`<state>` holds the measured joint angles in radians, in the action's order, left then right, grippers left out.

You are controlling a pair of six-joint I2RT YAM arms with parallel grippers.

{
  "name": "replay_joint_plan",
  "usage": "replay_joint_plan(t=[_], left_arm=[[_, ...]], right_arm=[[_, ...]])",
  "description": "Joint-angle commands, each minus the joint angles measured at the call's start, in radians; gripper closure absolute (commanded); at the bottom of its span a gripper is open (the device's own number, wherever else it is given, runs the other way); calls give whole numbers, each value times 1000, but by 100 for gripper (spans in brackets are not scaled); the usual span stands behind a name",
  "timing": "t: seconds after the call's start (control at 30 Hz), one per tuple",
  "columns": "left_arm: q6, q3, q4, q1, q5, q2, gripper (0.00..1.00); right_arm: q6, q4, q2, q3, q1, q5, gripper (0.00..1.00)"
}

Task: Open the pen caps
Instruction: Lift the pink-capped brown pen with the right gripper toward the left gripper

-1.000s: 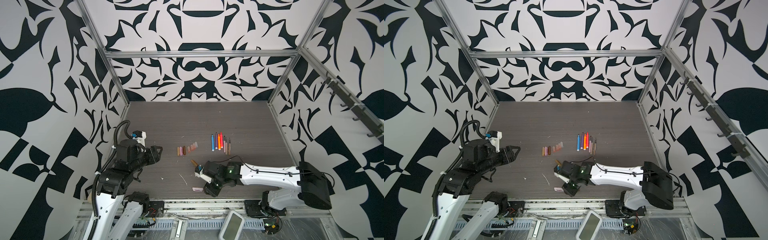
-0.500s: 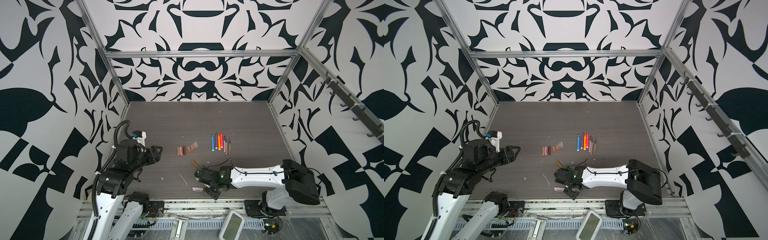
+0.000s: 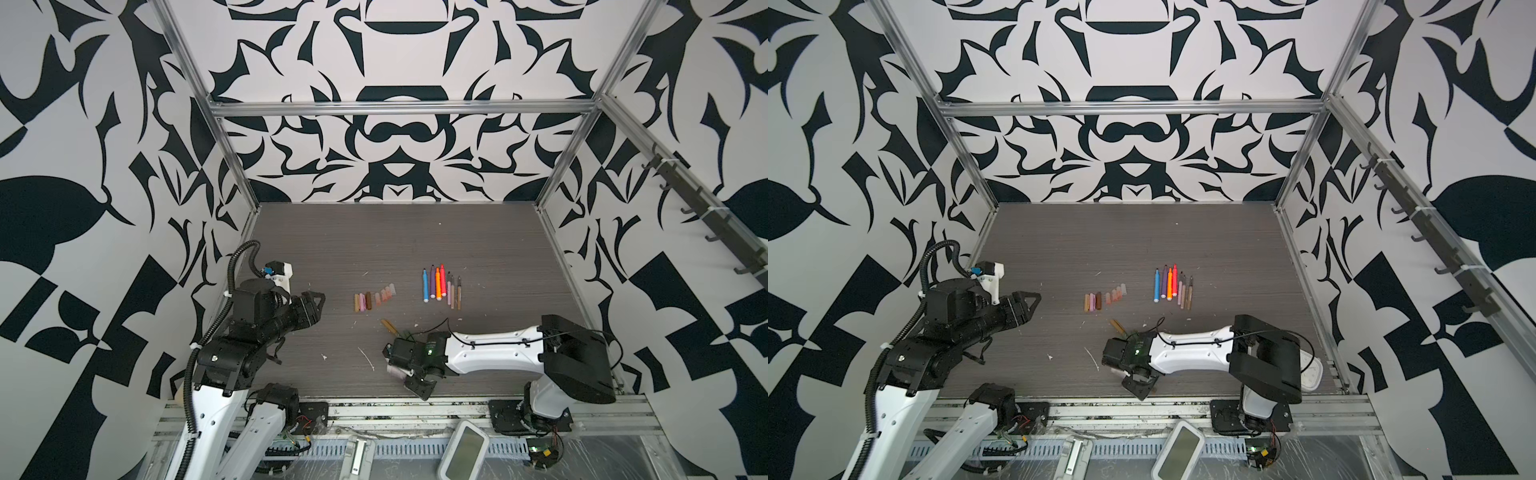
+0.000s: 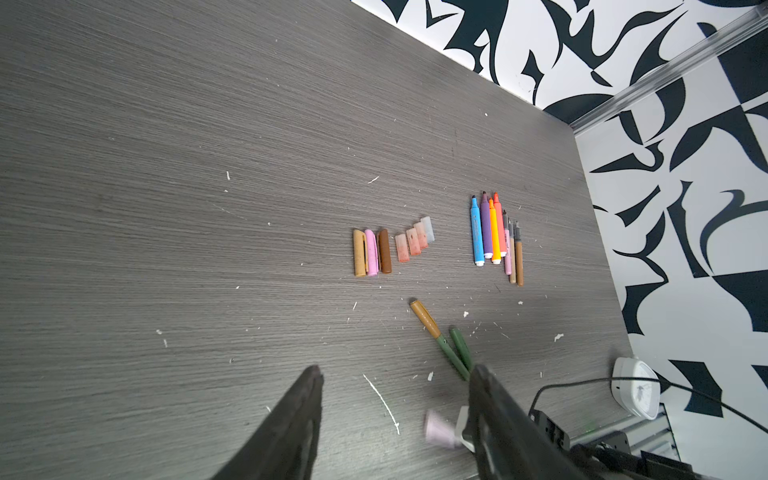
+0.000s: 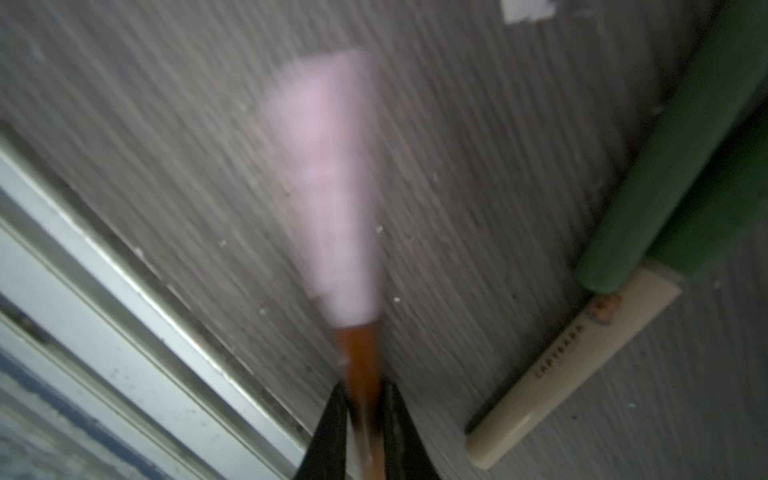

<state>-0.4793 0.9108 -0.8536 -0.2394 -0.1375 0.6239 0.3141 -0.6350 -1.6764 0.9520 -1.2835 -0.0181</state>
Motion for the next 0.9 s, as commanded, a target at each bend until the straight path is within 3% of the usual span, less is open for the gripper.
replay_joint_plan(t=[0.0,0.13,0.37,0.53,0.87], left_arm=[[-5,-8,-17,5,0,-1,41],[-5,-9,-16,5,1,-3,40],[-5,-9,-18,5,1,-3,41],[-5,-9,-18,5,-3,-6,40],[-4,-9,-17,5,-9,-8,40]], right_arm=[[42,30,-69,93,1,56,94],[88,31,-195,222,1,72,98],[109,-27,-347,435,1,115,95],[113,-27,-327,402,1,106,80],[178,10,-230,237,-23,82,77]])
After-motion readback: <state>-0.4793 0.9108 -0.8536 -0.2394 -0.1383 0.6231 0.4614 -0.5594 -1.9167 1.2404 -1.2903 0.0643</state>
